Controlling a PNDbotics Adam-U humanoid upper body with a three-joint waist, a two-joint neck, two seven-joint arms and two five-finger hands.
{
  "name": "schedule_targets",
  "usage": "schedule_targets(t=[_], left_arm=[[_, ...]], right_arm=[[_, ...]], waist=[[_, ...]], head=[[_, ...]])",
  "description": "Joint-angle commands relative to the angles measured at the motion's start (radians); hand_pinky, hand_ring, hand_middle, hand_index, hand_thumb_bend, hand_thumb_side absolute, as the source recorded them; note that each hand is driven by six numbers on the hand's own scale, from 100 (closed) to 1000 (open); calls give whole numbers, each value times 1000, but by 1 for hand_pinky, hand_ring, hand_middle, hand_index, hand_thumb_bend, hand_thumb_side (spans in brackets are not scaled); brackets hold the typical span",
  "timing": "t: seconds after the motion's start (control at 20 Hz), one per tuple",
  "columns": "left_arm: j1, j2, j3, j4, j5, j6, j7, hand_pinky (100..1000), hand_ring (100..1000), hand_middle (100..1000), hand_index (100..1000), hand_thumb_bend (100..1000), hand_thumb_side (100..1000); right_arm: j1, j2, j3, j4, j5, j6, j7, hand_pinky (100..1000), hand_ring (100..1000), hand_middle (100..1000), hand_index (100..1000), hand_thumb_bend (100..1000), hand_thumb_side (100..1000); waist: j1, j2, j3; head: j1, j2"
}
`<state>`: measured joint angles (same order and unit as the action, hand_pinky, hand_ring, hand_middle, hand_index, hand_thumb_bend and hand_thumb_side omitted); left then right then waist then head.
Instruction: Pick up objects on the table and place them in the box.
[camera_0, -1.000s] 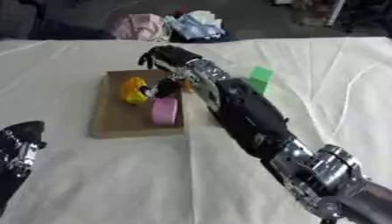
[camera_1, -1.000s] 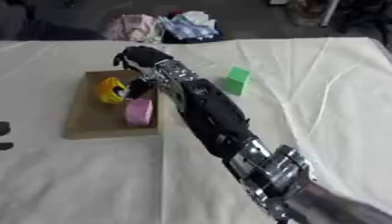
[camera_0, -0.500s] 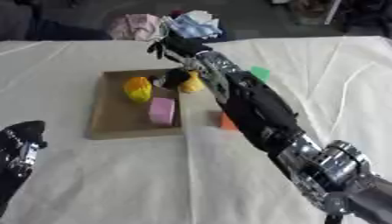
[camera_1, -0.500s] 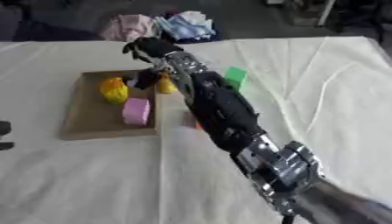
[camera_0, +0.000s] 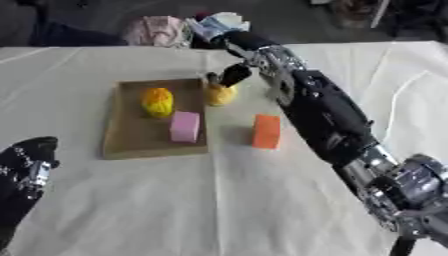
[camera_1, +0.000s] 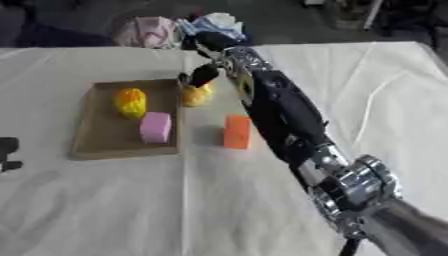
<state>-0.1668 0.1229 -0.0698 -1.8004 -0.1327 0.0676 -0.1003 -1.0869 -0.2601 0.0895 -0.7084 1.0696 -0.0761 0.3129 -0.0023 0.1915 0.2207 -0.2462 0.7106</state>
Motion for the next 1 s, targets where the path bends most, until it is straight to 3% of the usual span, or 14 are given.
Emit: schedule_targets(t=[0.05,0.3,0.5,0.8,1.0], left_arm=[[-3,14,7,-18,-5,-1,3,749,835,728,747,182,571],[-3,13,9,-18,-4,-1,5,749,835,727,747,181,571],[-4,12,8,-18,-4,-1,4,749,835,727,747,180,571],[-6,11,6,-19,-2,-1,3,750,834,727,747,178,571],[-7,9,4,-19,-1,-1,0,749,834,726,747,178,572]], right_arm=[[-16,-26,-12,17,4,4,62,839,859,880,964,330,500],[-9,-18,-14,39,2,-6,141,845,865,891,969,341,521],[0,-1,-10,45,18,-7,156,837,854,870,957,317,488],[20,36,-12,52,67,17,37,803,790,763,868,232,379],[28,56,-12,59,85,29,-69,777,744,660,754,149,278]], waist=[[15,-8,-2],[15,-7,-2],[17,-6,-2],[22,-4,3],[23,-4,8]], head=[[6,-6],[9,-7],[7,-6],[-1,-9],[-4,-9]])
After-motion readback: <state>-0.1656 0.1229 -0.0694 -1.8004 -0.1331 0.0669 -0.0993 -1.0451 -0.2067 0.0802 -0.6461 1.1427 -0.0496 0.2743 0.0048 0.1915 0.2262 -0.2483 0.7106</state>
